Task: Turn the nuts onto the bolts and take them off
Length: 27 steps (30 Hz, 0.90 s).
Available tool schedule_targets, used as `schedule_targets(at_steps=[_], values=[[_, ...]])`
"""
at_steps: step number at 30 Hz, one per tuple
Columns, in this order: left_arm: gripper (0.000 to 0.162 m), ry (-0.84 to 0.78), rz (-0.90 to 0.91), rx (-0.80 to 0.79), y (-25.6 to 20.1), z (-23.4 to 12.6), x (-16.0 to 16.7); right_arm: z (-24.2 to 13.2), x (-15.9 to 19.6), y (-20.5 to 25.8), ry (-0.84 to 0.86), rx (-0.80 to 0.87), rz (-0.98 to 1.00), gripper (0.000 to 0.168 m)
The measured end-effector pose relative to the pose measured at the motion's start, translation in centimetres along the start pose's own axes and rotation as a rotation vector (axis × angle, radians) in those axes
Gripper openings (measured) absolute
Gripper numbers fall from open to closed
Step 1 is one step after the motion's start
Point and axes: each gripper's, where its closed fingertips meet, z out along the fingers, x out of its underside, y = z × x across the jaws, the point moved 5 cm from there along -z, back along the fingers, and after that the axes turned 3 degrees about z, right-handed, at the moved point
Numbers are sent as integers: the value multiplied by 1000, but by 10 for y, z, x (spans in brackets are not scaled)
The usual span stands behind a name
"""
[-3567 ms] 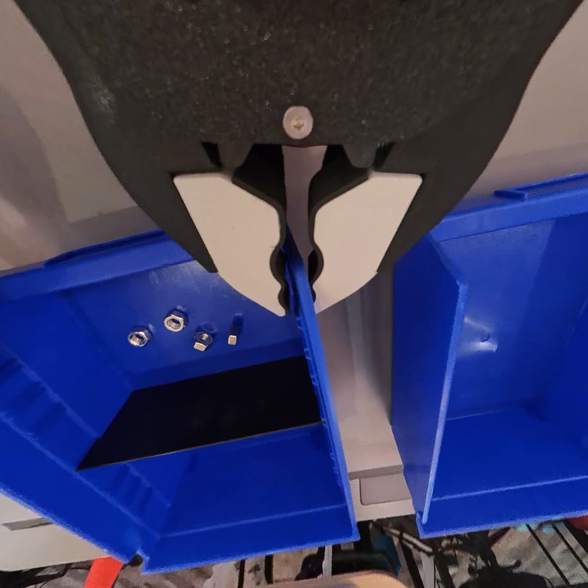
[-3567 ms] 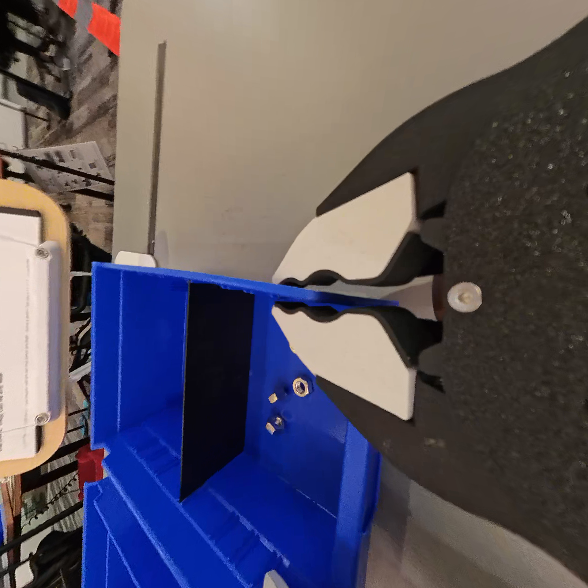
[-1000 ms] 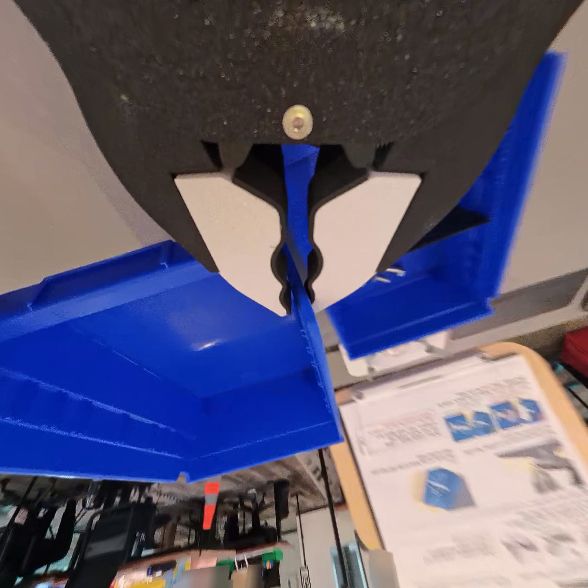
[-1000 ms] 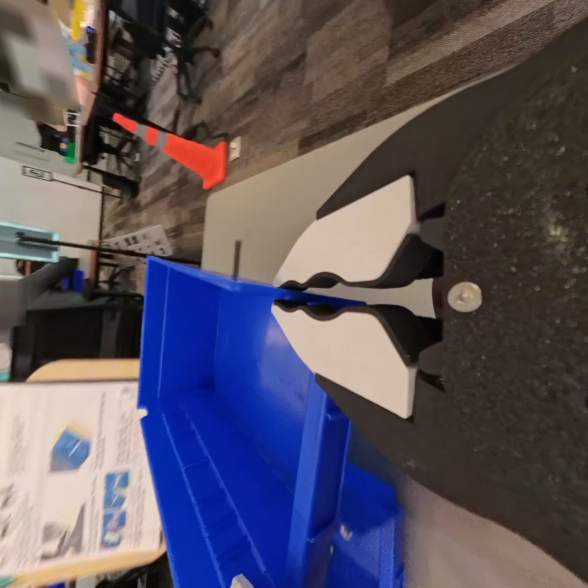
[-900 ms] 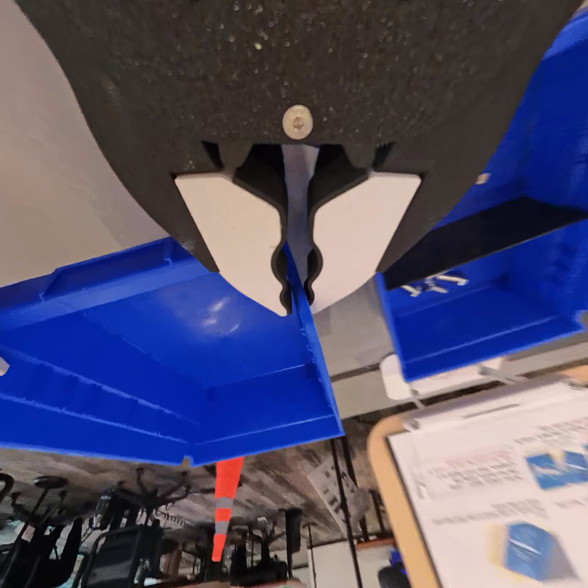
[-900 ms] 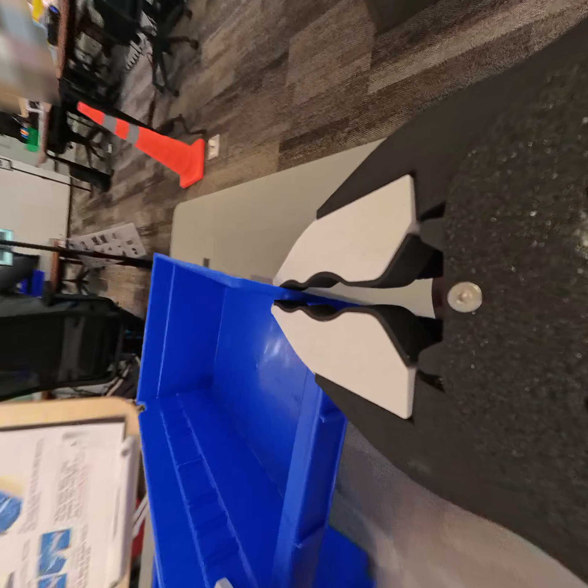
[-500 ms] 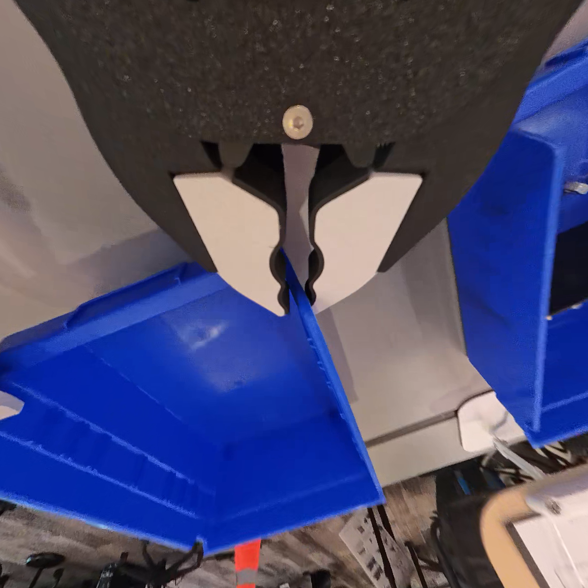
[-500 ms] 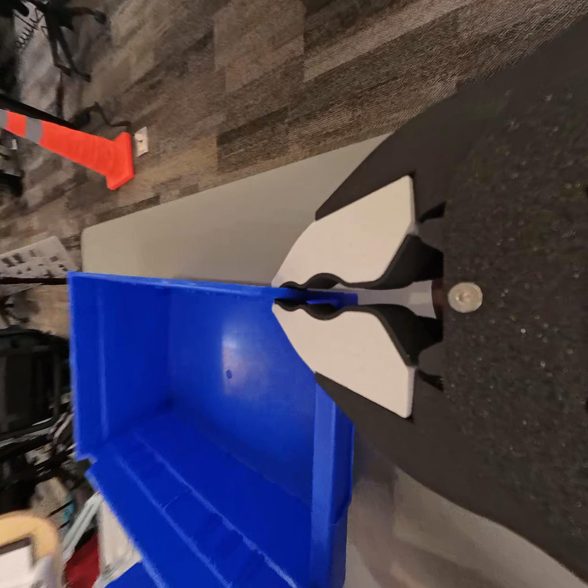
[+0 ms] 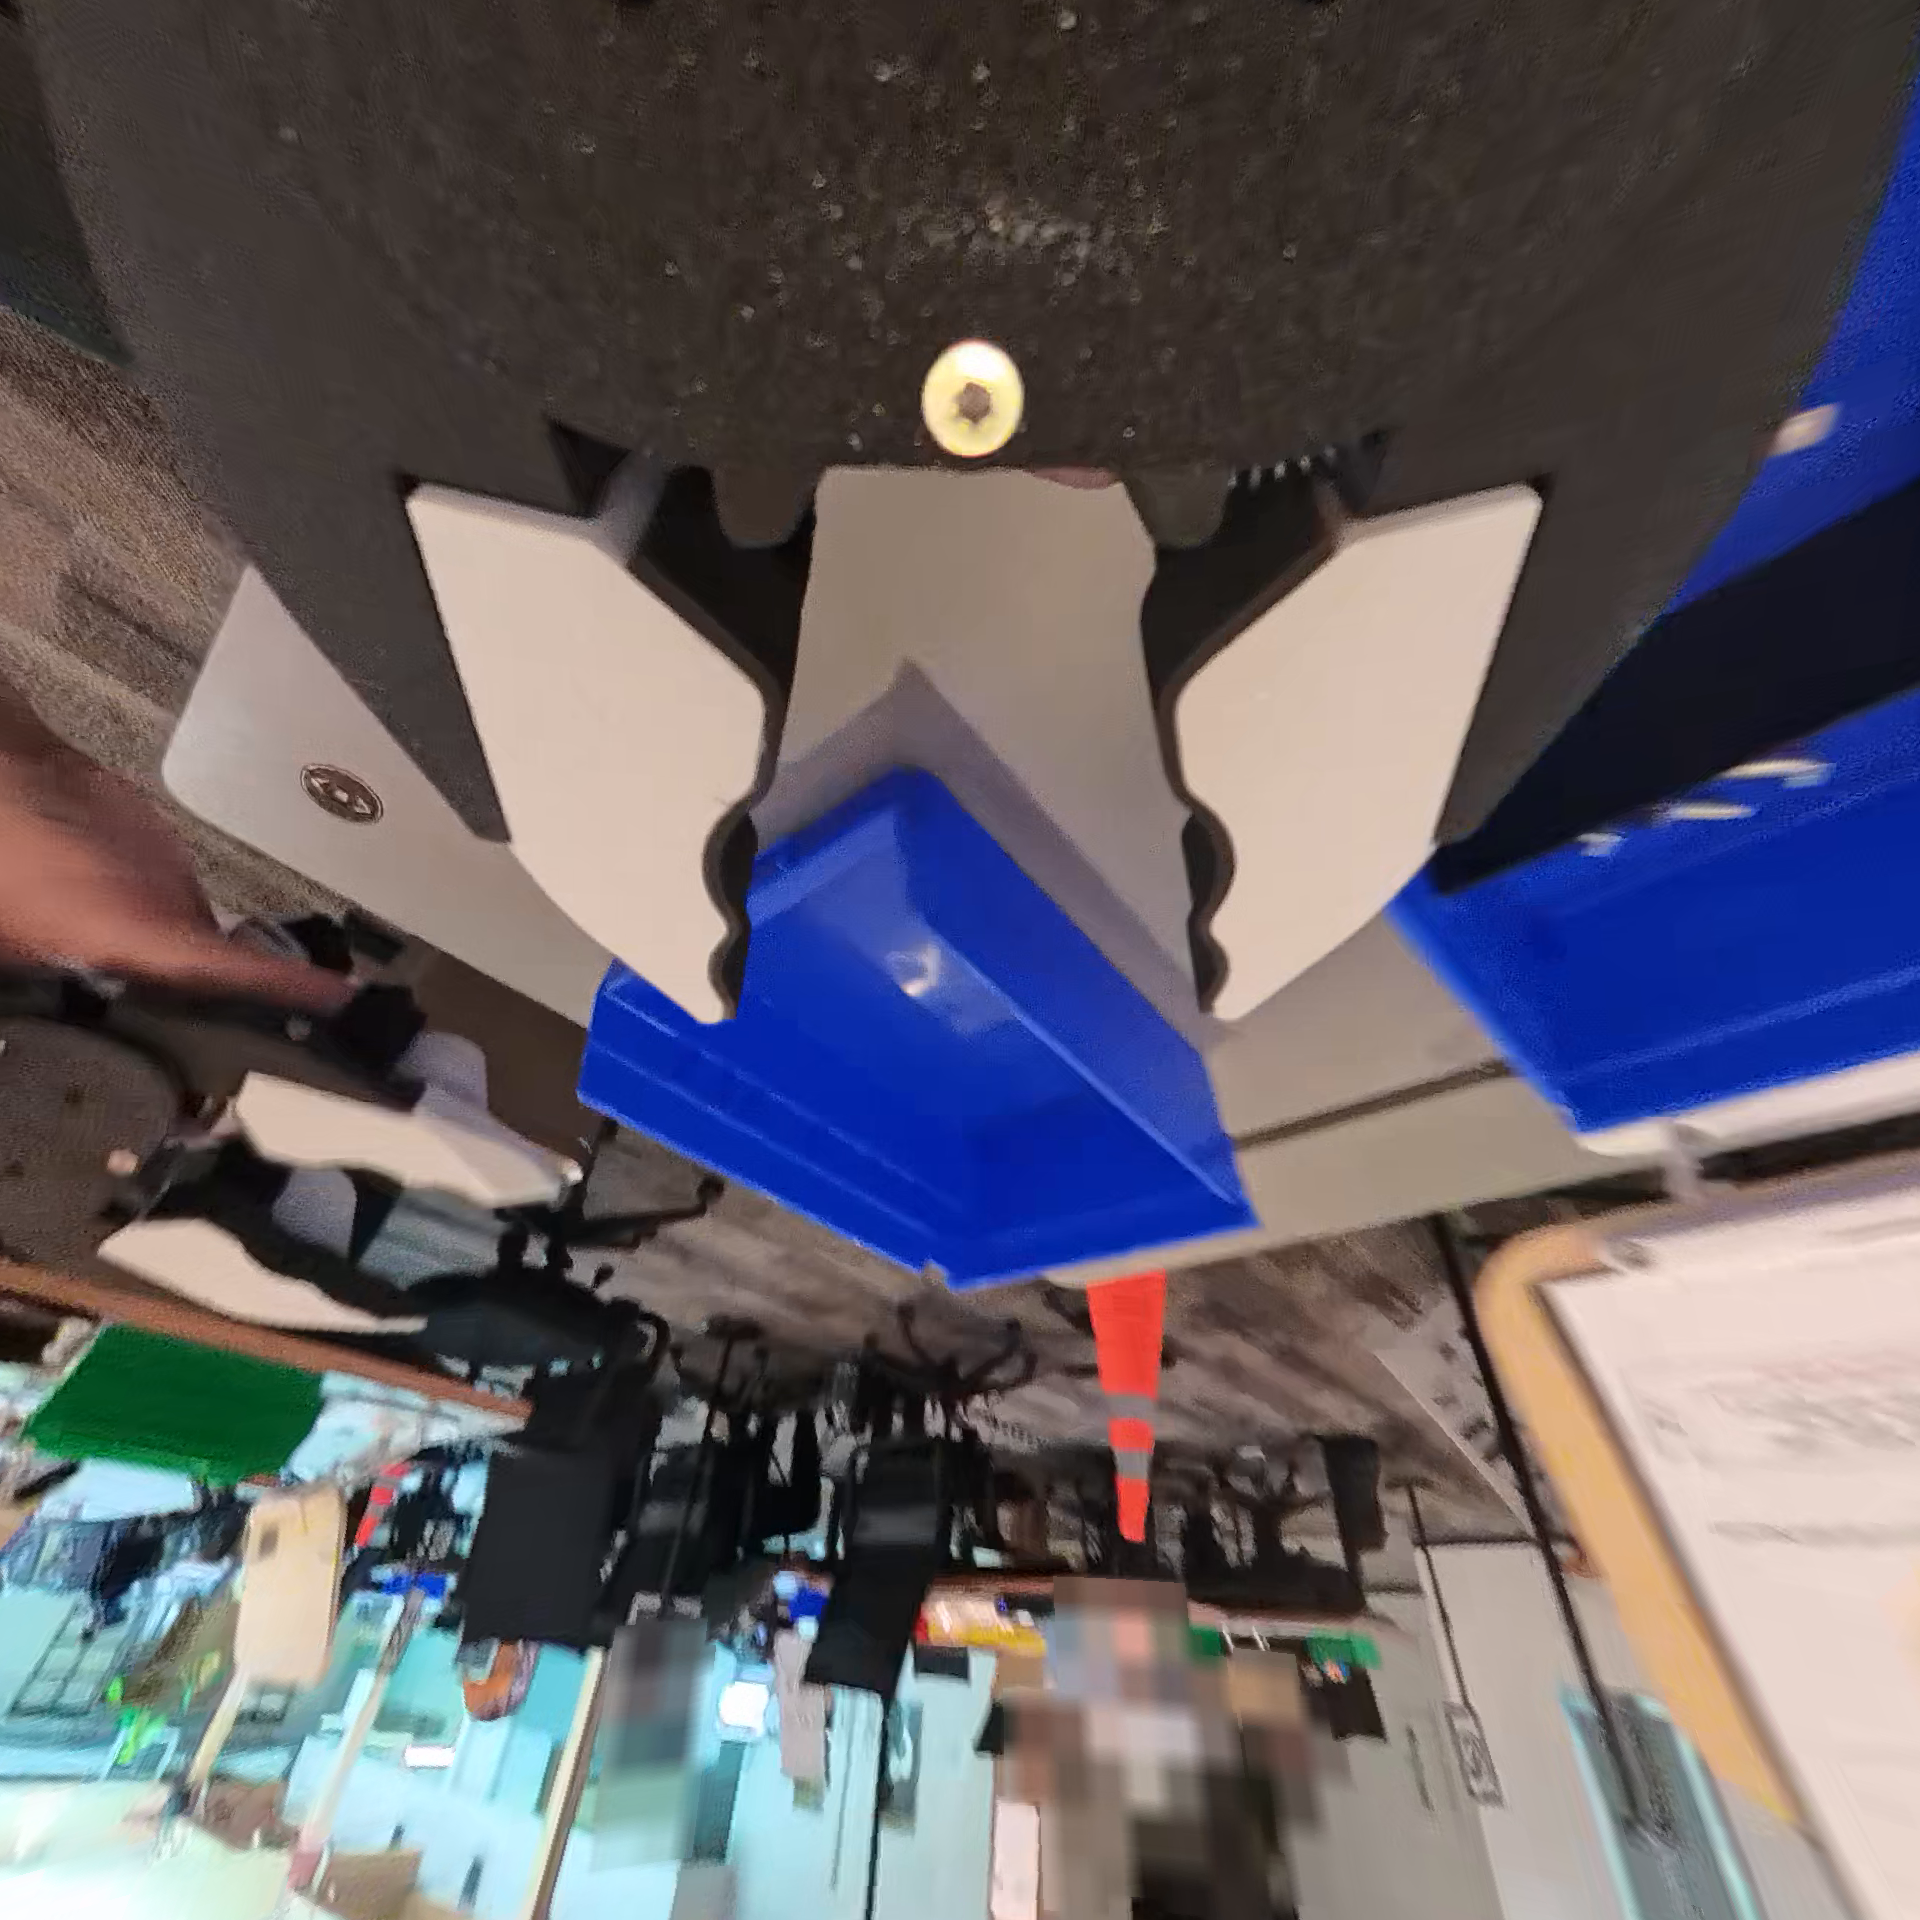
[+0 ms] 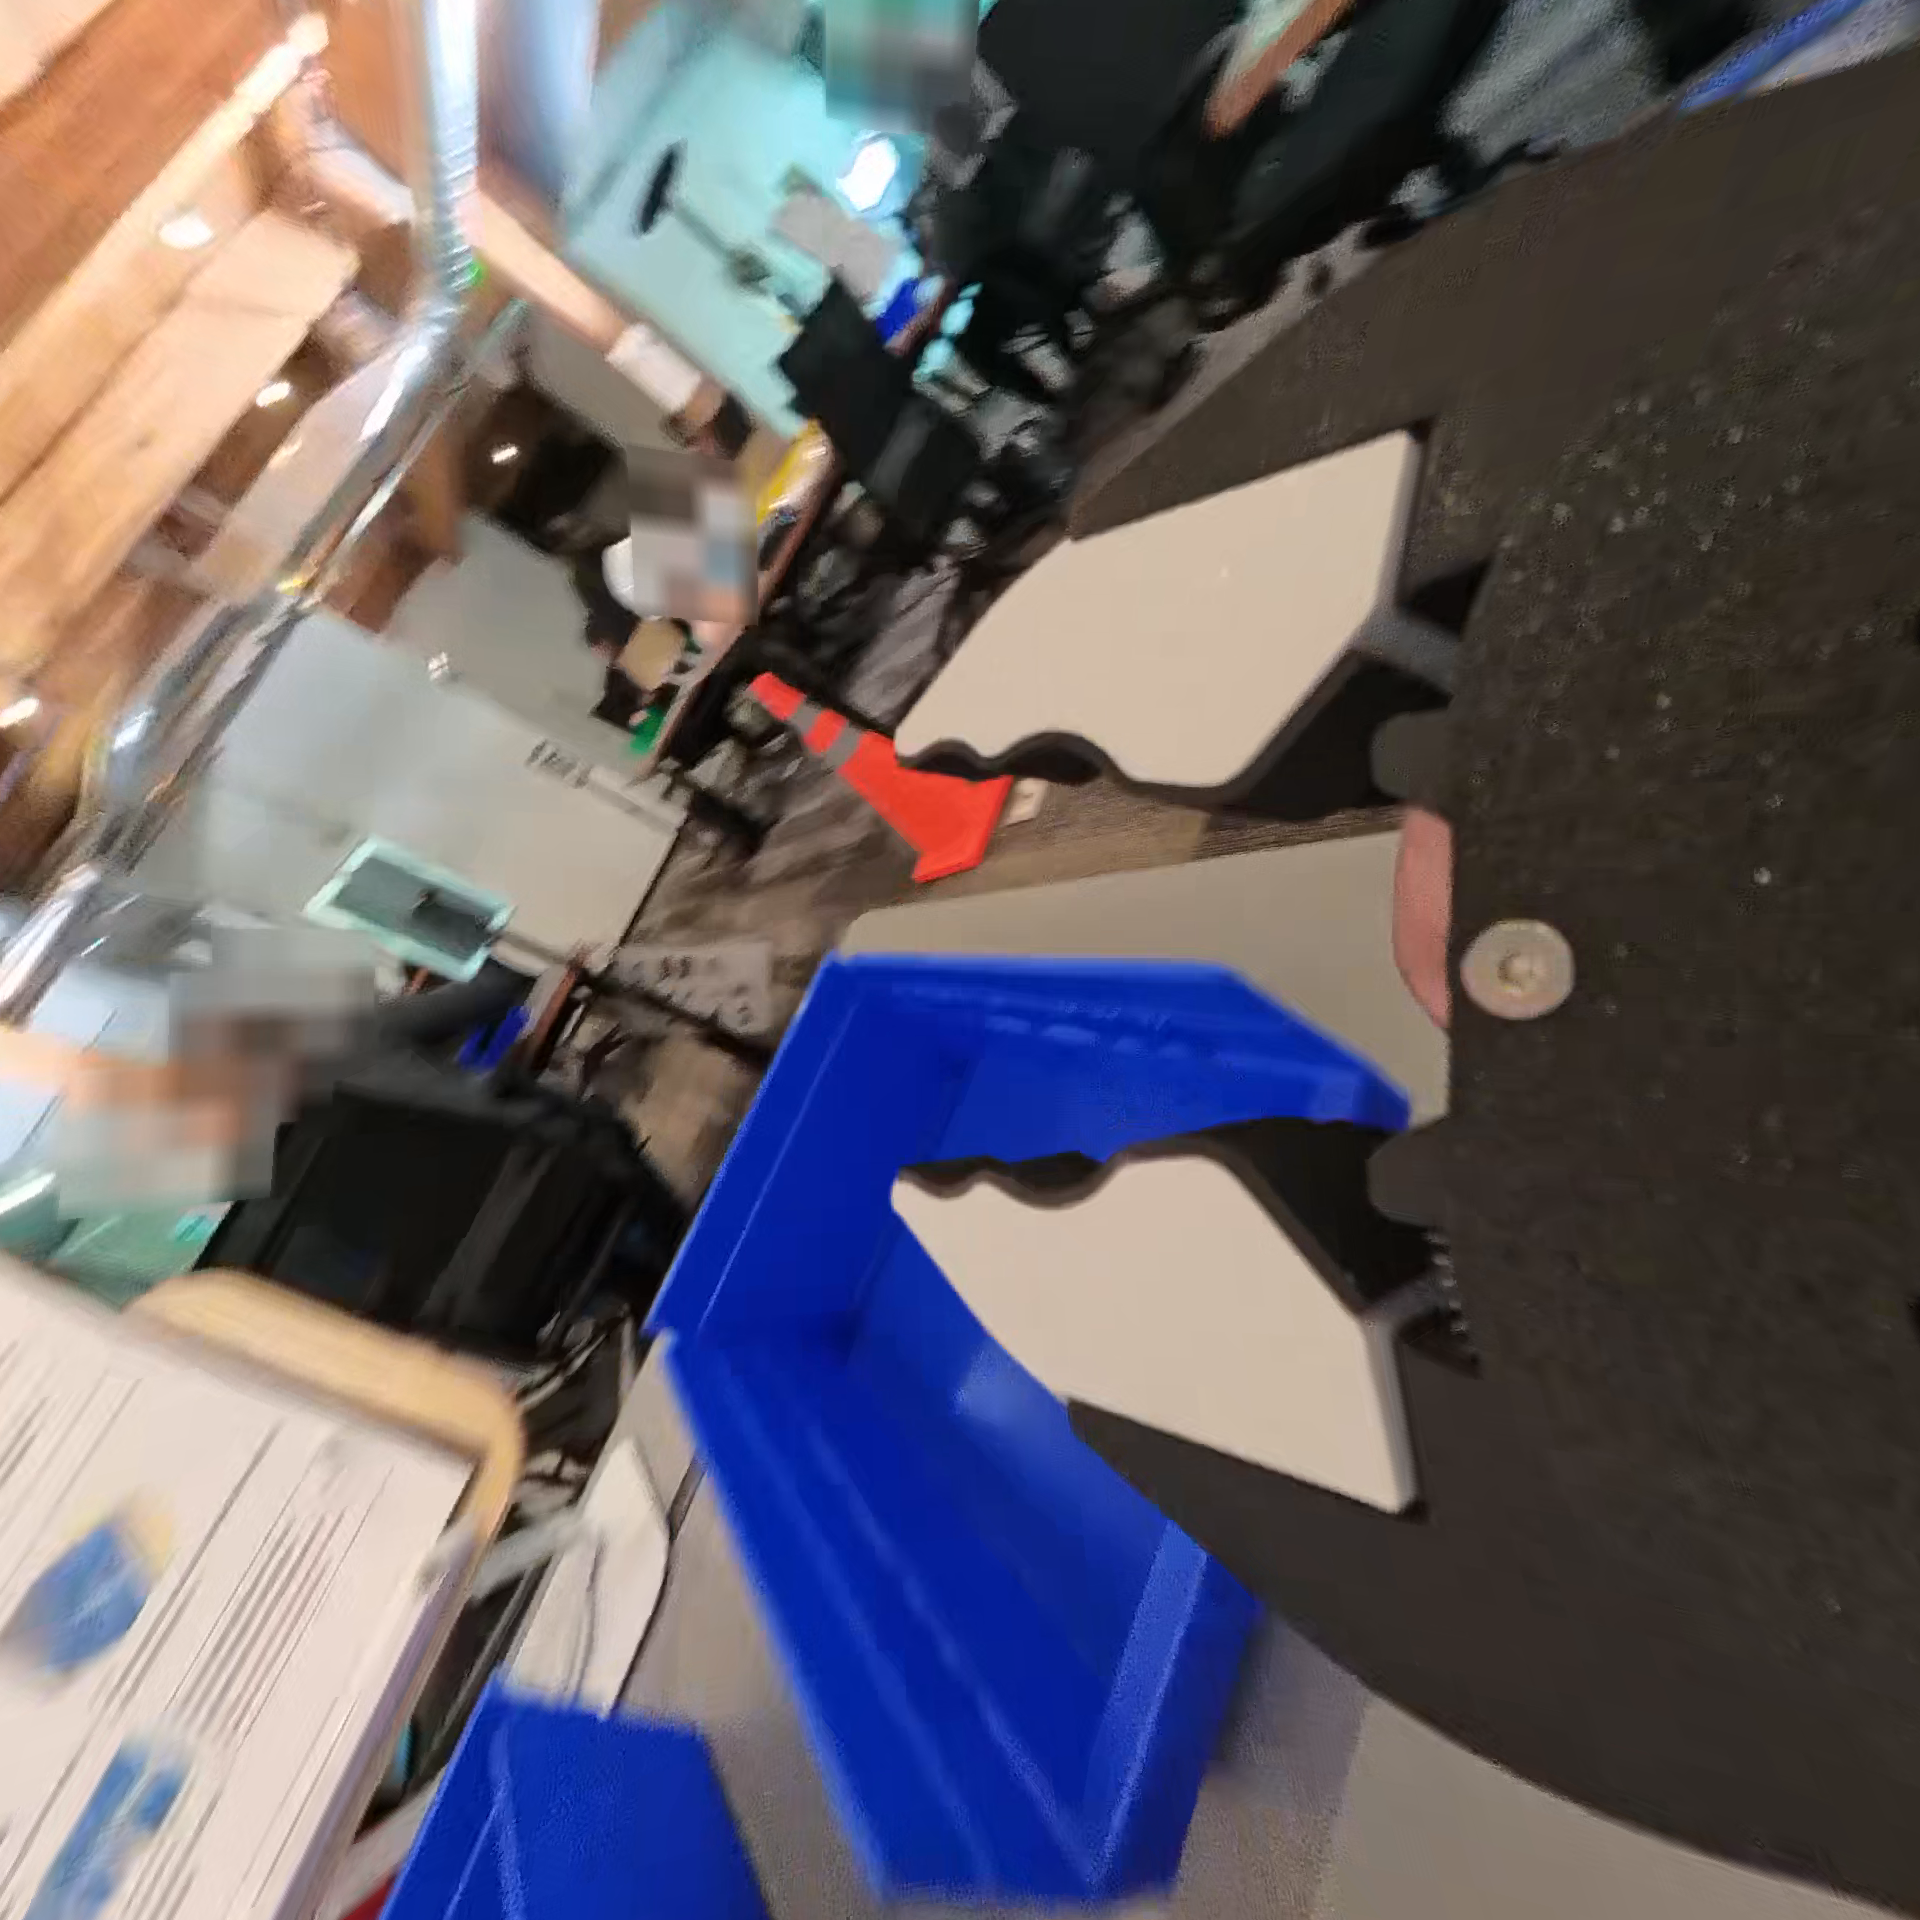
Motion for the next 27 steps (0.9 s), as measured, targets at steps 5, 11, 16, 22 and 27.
schedule_targets(at_steps=[5,11,16,22,27], values=[[92,-84,-79,-118,81,-93,-26,0,-58,87,-68,-229,186,75],[100,96,-33,-349,164,-140,59,15,-58,210,83,-455,638,69],[108,254,13,-465,197,-127,125,16,-36,275,219,-412,486,63],[65,239,51,-532,212,-105,123,38,-32,299,363,-342,479,28],[7,312,77,-511,214,-98,126,45,-27,305,418,-240,512,4]])
